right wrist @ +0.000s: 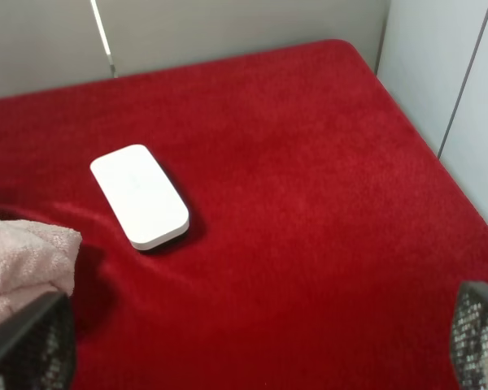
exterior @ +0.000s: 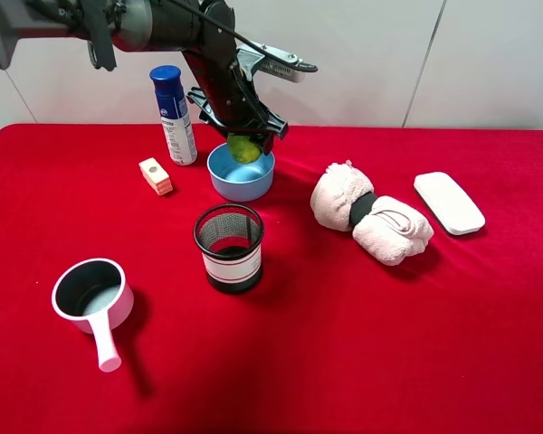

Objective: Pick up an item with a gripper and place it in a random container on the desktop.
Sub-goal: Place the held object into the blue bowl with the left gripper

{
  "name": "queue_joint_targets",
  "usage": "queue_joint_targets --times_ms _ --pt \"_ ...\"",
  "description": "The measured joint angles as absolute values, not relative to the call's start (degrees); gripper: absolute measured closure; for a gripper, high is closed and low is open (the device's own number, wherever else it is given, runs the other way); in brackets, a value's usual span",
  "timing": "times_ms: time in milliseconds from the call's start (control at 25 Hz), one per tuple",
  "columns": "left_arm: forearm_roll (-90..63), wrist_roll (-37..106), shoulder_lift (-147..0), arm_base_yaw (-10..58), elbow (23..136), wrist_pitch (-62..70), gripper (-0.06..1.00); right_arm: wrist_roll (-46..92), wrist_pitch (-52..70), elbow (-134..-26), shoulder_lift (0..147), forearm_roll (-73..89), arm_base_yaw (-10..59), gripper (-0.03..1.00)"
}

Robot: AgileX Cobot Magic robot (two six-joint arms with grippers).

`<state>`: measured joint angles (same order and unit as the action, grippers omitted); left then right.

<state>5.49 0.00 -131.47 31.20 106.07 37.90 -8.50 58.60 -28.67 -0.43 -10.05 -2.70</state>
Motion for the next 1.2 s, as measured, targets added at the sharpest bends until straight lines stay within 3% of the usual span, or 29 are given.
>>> queue_joint_targets --times_ms 400,720,1200 --pt "5.5 0.0 -131.5 31.2 106.1 37.8 0.25 -8.5 58.6 -28.7 -0.4 -10.1 -2.7 0.27" --pt "5.5 0.0 -131.5 31.2 106.1 37.7 -0.02 -8.5 58.6 -28.7 -0.4 -10.1 -2.7 0.27" --pt "5.5 0.0 -129.1 31.2 106.1 41.3 -0.05 -8.5 58.6 -28.7 -0.4 -10.1 -2.7 0.27"
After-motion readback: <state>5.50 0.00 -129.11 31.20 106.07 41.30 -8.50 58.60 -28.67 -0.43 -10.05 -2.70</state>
